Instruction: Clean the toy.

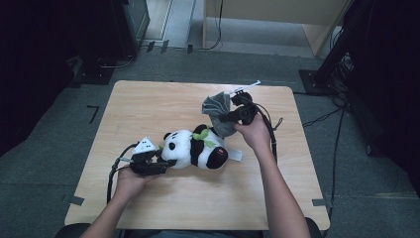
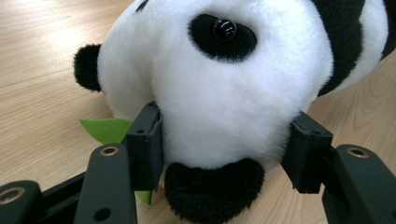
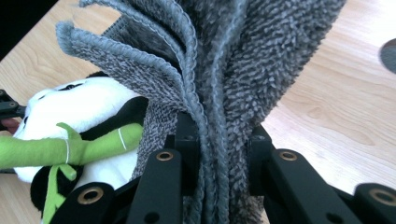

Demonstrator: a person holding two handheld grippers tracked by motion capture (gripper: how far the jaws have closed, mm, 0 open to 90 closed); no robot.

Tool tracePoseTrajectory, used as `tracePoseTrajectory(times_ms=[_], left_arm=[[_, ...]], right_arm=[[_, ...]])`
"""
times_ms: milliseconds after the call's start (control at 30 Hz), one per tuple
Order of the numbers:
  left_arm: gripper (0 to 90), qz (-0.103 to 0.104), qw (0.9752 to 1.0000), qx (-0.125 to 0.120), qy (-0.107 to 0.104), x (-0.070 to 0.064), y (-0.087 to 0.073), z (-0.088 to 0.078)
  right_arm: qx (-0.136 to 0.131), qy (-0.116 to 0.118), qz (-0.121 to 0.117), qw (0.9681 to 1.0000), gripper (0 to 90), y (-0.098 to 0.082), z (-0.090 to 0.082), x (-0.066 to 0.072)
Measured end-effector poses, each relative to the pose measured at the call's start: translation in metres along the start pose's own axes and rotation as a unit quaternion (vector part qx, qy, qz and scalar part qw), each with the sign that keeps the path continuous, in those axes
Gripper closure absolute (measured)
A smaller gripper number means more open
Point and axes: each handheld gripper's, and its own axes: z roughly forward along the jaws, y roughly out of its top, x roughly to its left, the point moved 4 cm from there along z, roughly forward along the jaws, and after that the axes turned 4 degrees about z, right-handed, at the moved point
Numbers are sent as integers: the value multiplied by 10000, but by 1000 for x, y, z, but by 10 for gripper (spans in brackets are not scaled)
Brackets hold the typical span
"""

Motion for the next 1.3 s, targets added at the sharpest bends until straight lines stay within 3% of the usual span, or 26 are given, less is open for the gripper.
tracePoseTrajectory(times_ms=[433, 567, 633, 700, 833, 1000, 1067, 1233, 1267, 1300], left_arm=[[406, 4, 10000, -9, -2, 0, 0, 0], [406, -14, 10000, 5, -7, 0, 0, 0], [406, -12, 10000, 8, -9, 0, 0, 0], [406, -14, 10000, 2, -7, 0, 0, 0], [407, -19, 10000, 1, -6, 0, 0, 0], [416, -103, 9999, -4, 79, -1, 4, -1], [424, -125, 9999, 14, 97, -1, 5, -1], [441, -225, 9997, 36, 96, 0, 10, -2], [441, -225, 9997, 36, 96, 0, 10, -2], [442, -277, 9996, 19, 93, 0, 11, -2]], right_arm=[[207, -144, 227, 9994, 747, -19, -2, -25], [355, -373, 287, 9983, 746, -29, -3, -35], [329, -429, 281, 9981, 747, -31, -3, -37], [192, -458, 427, 9979, 749, -35, -9, -44], [75, -437, 452, 9980, 749, -36, -18, -45], [-387, -101, 418, 9983, 749, -33, -44, -29], [-468, -92, 387, 9981, 749, -32, -48, -24], [-710, 120, -32, 9974, 749, -29, -61, 13], [-710, 120, -32, 9974, 749, -29, -61, 13], [-773, 221, -191, 9966, 748, -28, -62, 28]])
